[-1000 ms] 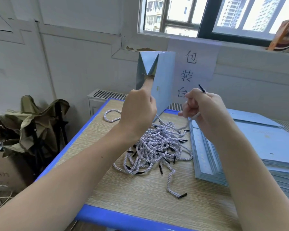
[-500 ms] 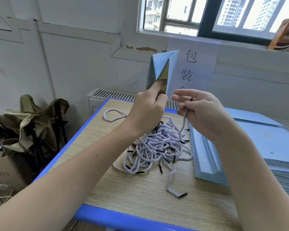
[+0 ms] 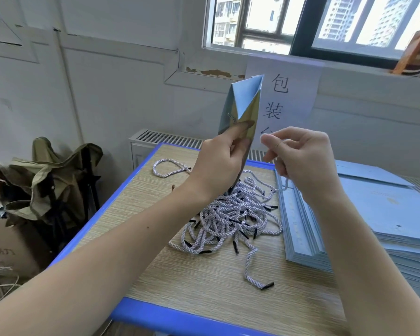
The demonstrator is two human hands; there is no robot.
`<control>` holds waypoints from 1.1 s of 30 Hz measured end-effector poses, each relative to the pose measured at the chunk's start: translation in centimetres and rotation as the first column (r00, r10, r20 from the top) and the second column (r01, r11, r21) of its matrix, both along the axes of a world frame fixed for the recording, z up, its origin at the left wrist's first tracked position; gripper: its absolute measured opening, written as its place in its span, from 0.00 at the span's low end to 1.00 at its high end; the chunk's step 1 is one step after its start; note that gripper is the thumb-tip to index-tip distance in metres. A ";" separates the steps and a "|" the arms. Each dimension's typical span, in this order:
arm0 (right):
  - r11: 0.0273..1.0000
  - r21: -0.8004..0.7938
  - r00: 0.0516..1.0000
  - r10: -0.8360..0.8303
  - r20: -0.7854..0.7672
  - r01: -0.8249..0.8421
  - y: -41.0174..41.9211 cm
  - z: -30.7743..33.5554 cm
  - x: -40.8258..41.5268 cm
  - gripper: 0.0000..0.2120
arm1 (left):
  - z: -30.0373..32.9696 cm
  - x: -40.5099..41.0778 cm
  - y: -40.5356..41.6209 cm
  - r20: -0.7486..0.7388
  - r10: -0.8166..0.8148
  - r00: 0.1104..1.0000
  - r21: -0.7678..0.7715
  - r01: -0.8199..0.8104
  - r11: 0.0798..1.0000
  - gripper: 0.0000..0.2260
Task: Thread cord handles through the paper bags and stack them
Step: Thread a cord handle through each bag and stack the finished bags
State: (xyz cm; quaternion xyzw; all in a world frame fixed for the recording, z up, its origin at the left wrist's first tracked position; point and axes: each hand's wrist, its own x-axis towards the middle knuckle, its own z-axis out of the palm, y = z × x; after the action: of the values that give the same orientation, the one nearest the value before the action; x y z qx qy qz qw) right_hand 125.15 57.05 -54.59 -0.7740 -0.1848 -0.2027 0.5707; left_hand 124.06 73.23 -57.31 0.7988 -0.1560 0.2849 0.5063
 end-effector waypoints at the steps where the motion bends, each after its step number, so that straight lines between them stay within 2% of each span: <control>1: 1.000 0.004 1.000 -0.003 0.026 0.003 0.0 0.0 0.1 0.07 | 0.0 0.0 0.0 0.007 -0.002 1.000 -0.004 0.002 1.000 0.15; 6: 0.998 0.023 0.996 0.061 0.067 -0.063 0.5 0.0 0.1 0.08 | 0.0 0.0 -0.1 0.067 0.013 0.998 -0.012 -0.012 1.000 0.16; 9: 0.999 0.046 0.995 -0.009 0.100 0.004 0.8 -0.1 0.0 0.03 | -0.2 0.1 -0.2 0.090 -0.005 0.996 -0.069 0.011 0.998 0.16; 13: 0.992 0.116 0.997 0.031 0.076 -0.039 1.2 -0.2 -0.2 0.05 | -0.2 0.2 -0.3 0.099 -0.021 0.995 -0.099 0.031 0.995 0.15; 18: 0.991 0.095 0.992 0.087 0.090 -0.095 1.9 -0.4 -0.4 0.11 | 0.0 -0.5 -0.9 0.147 -0.028 0.989 -0.148 0.050 0.988 0.14; 27: 0.899 0.343 0.953 0.300 -0.028 -0.273 2.3 0.7 -1.7 0.18 | 0.2 -0.7 -0.5 0.188 0.022 0.982 -0.291 0.034 0.956 0.11; 33: 0.901 0.353 0.957 0.287 -0.046 -0.253 2.0 1.0 -1.5 0.15 | 0.3 -1.0 -0.8 0.209 0.041 0.977 -0.276 0.019 0.961 0.11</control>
State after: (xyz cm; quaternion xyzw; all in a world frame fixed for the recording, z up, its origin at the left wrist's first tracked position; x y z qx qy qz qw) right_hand 123.64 59.04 -53.60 -0.6385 -0.2243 -0.1129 0.7275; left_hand 123.03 72.47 -57.02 0.6860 -0.1635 0.3904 0.5919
